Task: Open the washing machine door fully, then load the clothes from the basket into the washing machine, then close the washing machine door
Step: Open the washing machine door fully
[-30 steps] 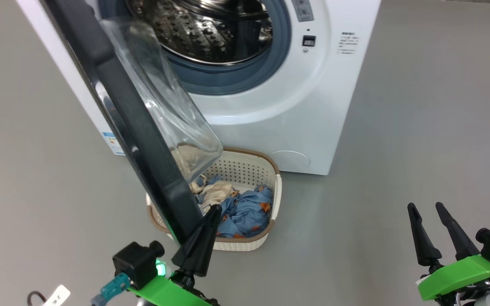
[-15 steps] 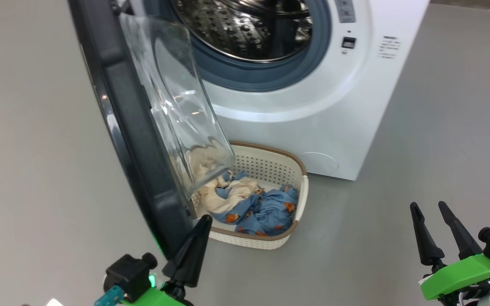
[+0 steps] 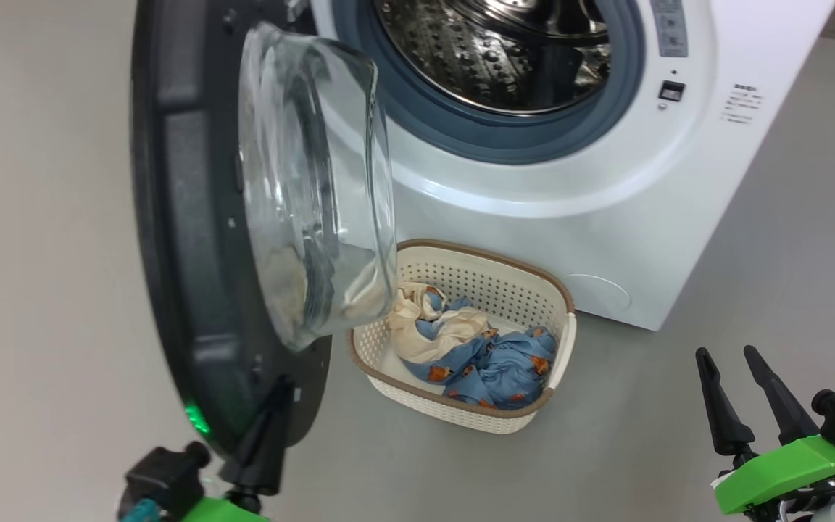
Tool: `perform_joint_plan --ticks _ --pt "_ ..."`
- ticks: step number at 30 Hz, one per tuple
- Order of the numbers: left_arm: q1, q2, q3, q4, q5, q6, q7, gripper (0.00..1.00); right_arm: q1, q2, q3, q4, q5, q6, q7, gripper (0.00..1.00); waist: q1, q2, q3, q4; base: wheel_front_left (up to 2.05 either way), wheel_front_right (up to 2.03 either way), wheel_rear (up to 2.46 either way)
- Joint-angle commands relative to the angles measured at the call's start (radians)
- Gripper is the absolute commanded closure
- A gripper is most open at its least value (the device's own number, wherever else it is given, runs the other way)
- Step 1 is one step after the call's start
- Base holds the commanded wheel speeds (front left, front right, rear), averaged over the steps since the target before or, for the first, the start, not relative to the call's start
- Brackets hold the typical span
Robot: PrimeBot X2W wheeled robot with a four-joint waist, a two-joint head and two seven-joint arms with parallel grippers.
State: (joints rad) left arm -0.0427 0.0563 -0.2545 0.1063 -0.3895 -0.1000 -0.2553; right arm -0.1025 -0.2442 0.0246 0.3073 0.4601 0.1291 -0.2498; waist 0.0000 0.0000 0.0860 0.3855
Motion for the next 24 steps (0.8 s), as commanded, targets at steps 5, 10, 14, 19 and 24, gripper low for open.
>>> perform_joint_plan --ticks 5,10,14,19,24 --pt "-0.024 0.045 0.098 -0.012 -0.008 0.028 -0.006 1.00 0.001 -0.010 0.030 -0.021 -0.008 0.002 -0.012 0.00 0.0000 0.0000 -0.010 0.021 0.00 0.00 0.00" --pt "-0.047 0.068 0.147 0.009 -0.016 0.034 -0.006 1.00 0.007 -0.009 0.035 -0.025 -0.012 0.002 -0.012 0.00 0.0000 0.0000 -0.005 0.020 0.00 0.00 0.00" --pt "-0.070 0.076 0.183 0.021 -0.011 0.043 -0.006 1.00 0.007 -0.014 0.034 -0.026 -0.013 0.002 -0.012 0.00 0.0000 0.0000 0.004 0.016 0.00 0.00 0.00" --pt "-0.100 0.082 0.235 0.041 -0.006 0.047 -0.006 1.00 0.006 -0.020 0.031 -0.025 -0.022 0.002 -0.012 0.00 0.0000 0.0000 0.016 0.014 0.00 0.00 0.00" --pt "-0.133 0.086 0.294 0.068 0.004 0.045 -0.006 1.00 0.001 -0.028 0.030 -0.028 -0.035 0.002 -0.012 0.00 0.0000 0.0000 0.034 0.016 0.00 0.00 0.00"
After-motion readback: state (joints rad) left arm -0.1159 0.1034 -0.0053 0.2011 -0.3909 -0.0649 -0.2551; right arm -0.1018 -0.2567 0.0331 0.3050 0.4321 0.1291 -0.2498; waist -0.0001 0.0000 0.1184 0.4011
